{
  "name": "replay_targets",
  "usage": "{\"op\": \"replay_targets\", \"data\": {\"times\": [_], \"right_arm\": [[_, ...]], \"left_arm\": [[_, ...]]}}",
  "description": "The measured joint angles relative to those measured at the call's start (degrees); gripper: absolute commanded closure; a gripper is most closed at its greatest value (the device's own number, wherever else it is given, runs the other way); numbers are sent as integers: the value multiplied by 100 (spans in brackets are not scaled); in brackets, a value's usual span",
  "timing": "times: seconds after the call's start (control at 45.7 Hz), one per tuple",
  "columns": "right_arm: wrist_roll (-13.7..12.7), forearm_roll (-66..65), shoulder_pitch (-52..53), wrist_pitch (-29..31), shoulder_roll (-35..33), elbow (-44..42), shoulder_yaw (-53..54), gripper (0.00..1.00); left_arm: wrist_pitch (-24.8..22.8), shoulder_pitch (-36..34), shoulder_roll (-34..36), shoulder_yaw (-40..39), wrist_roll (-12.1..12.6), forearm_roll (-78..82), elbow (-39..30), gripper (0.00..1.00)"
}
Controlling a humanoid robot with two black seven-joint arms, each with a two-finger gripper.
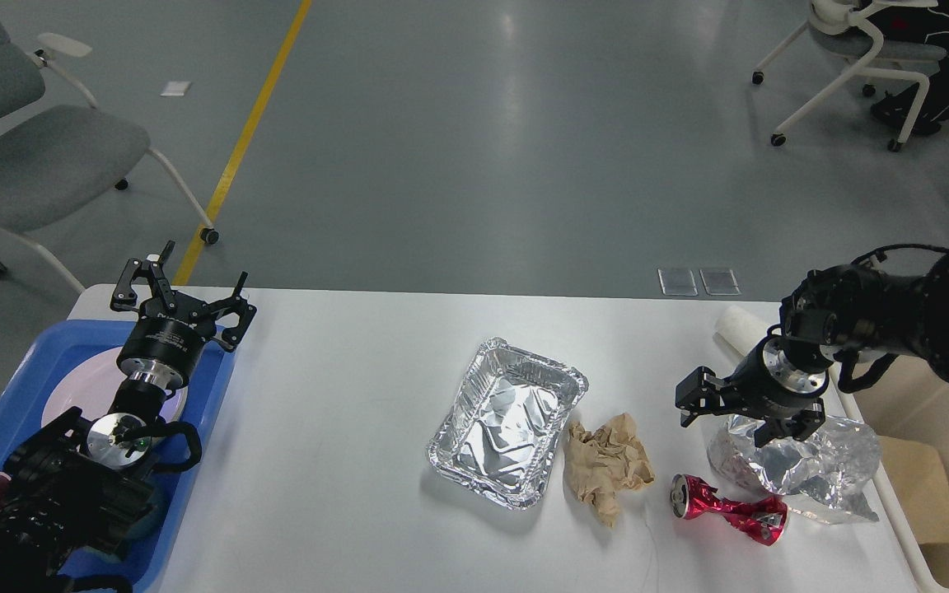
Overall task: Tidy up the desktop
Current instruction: 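Lower the right gripper onto the crumpled silver foil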
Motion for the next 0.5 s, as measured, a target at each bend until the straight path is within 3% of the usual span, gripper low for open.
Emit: {"op": "replay_targets", "data": {"times": [0.263,0.438,0.503], "right_arm": [[-8,69,-608,-821,-10,-319,36,0],[-9,84,-957,-1013,20,-451,67,0],[-9,92,-991,-1028,25,-453,173,14]], "left_arm": [[0,0,0,0,0,0,0,4],[0,0,0,0,0,0,-4,4],[0,0,0,0,0,0,-4,4]]}}
